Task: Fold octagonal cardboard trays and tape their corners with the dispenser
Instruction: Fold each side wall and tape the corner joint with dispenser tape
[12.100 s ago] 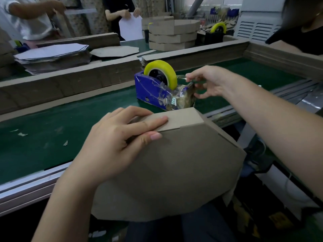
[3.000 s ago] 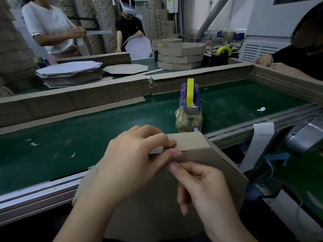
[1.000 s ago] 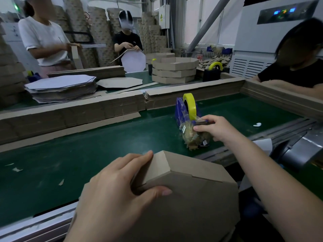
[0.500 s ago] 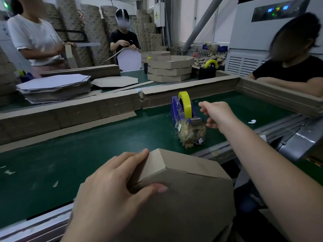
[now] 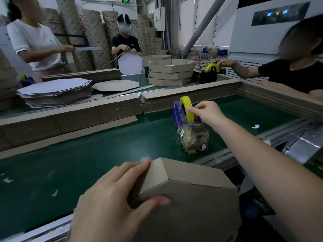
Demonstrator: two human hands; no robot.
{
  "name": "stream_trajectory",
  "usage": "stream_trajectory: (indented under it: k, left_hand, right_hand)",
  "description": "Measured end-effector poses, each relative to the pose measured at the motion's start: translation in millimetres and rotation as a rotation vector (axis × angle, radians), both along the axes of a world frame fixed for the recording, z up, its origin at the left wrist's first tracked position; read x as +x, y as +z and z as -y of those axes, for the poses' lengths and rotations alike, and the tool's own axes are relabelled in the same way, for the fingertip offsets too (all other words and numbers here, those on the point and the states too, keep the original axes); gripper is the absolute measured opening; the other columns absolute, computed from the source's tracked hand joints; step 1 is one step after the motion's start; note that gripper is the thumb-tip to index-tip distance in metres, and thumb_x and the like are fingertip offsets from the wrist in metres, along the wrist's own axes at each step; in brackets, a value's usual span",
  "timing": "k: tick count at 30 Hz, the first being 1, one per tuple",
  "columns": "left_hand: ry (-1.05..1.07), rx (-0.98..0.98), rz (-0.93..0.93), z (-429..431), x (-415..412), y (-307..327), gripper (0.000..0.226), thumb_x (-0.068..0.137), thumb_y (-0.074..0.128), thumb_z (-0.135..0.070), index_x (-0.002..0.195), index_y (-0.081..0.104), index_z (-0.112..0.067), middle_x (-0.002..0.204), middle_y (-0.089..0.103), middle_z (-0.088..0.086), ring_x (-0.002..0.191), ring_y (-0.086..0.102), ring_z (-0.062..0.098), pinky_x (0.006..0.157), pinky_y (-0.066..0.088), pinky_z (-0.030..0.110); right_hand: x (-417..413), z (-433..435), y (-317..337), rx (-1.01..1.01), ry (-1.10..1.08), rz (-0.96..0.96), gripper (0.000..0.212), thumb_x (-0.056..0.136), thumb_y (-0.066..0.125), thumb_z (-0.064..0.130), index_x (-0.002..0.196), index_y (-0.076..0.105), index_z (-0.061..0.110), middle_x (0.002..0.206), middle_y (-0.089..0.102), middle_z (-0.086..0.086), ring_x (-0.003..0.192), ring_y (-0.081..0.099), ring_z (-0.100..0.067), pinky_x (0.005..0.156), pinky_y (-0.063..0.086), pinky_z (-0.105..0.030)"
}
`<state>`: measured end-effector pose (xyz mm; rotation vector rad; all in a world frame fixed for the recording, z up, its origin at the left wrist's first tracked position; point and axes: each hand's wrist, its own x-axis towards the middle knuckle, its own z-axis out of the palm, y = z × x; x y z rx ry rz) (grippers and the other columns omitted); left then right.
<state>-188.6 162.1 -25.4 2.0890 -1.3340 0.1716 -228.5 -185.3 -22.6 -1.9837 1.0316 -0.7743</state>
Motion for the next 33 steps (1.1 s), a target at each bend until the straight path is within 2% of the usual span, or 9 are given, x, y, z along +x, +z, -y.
stream_trajectory:
  k: [5,8,11,14,19,22,26,29,33]
  left_hand:
    - [0.0,0.01,0.012,1,0,1,0.076,0.056,0.046,-0.087,0.122,0.061,-0.05,0.106,0.054,-0.042,0.102,0.049,-0.008,0.072,0.042,0.011]
    - [0.002,0.007,0.011,1,-2,3,0.075,0.06,0.047,-0.085,0.121,0.064,-0.045,0.104,0.058,-0.037,0.098,0.051,-0.007,0.067,0.043,0.011]
    - [-0.003,0.014,0.031,0,-2,4,0.074,0.062,0.047,-0.084,0.12,0.065,-0.043,0.104,0.06,-0.034,0.097,0.052,-0.006,0.057,0.042,0.008]
    - [0.005,-0.016,0.065,-1,-2,2,0.073,0.063,0.047,-0.083,0.12,0.066,-0.041,0.103,0.062,-0.031,0.096,0.052,-0.005,0.077,0.042,0.016]
    - [0.001,-0.024,0.056,-3,-1,0,0.074,0.062,0.047,-0.083,0.12,0.066,-0.04,0.104,0.063,-0.028,0.097,0.053,-0.004,0.077,0.042,0.018]
    - [-0.014,-0.013,0.051,-3,-2,3,0.074,0.064,0.047,-0.082,0.12,0.067,-0.038,0.103,0.064,-0.026,0.097,0.053,-0.002,0.058,0.043,0.01]
    - [-0.015,-0.024,0.047,-4,-2,2,0.074,0.063,0.048,-0.082,0.119,0.067,-0.038,0.103,0.064,-0.026,0.097,0.053,-0.002,0.063,0.042,0.008]
    - [-0.009,-0.022,0.05,-5,-3,1,0.074,0.062,0.047,-0.083,0.119,0.066,-0.041,0.103,0.063,-0.029,0.096,0.053,-0.003,0.066,0.045,0.014]
    - [0.008,-0.023,0.042,-5,-5,0,0.073,0.06,0.048,-0.083,0.119,0.065,-0.044,0.104,0.062,-0.031,0.091,0.061,-0.001,0.066,0.052,0.023]
  right_hand:
    - [-9,2,1,0.041,-0.037,-0.175,0.05,0.083,0.063,0.06,0.07,0.07,0.013,0.078,0.064,0.001,0.081,0.059,-0.021,0.073,0.042,-0.033]
    - [-18,-2,4,0.243,0.001,-0.316,0.039,0.08,0.067,0.058,0.076,0.071,0.02,0.079,0.054,0.001,0.068,0.045,-0.015,0.054,0.036,-0.028]
    - [-23,-2,6,0.446,0.015,-0.27,0.028,0.075,0.078,0.042,0.076,0.067,0.016,0.071,0.05,0.001,0.057,0.035,-0.01,0.046,0.03,-0.021]
    - [-23,-2,12,0.571,0.037,-0.107,0.014,0.079,0.076,0.028,0.075,0.073,0.015,0.063,0.049,0.006,0.043,0.029,-0.004,0.039,0.025,-0.017]
    - [-26,-13,26,0.601,0.005,-0.143,0.014,0.088,0.068,0.026,0.08,0.071,0.016,0.06,0.042,0.006,0.043,0.034,-0.004,0.036,0.032,-0.016]
    - [-26,-23,33,0.642,-0.04,-0.104,0.012,0.09,0.066,0.022,0.085,0.068,0.012,0.064,0.046,0.003,0.048,0.047,-0.006,0.051,0.058,-0.035]
    - [-24,-33,32,0.692,-0.083,0.034,0.009,0.094,0.06,0.015,0.09,0.063,0.008,0.052,0.034,0.007,0.046,0.04,-0.005,0.076,0.05,-0.07]
    - [-24,-42,24,0.645,-0.114,0.151,0.008,0.092,0.058,0.011,0.09,0.065,0.007,0.058,0.034,0.005,0.056,0.041,-0.009,0.075,0.047,-0.074]
    - [-25,-54,15,0.556,-0.149,0.281,0.011,0.088,0.06,0.01,0.092,0.069,0.003,0.066,0.042,-0.001,0.063,0.047,-0.014,0.054,0.049,-0.062]
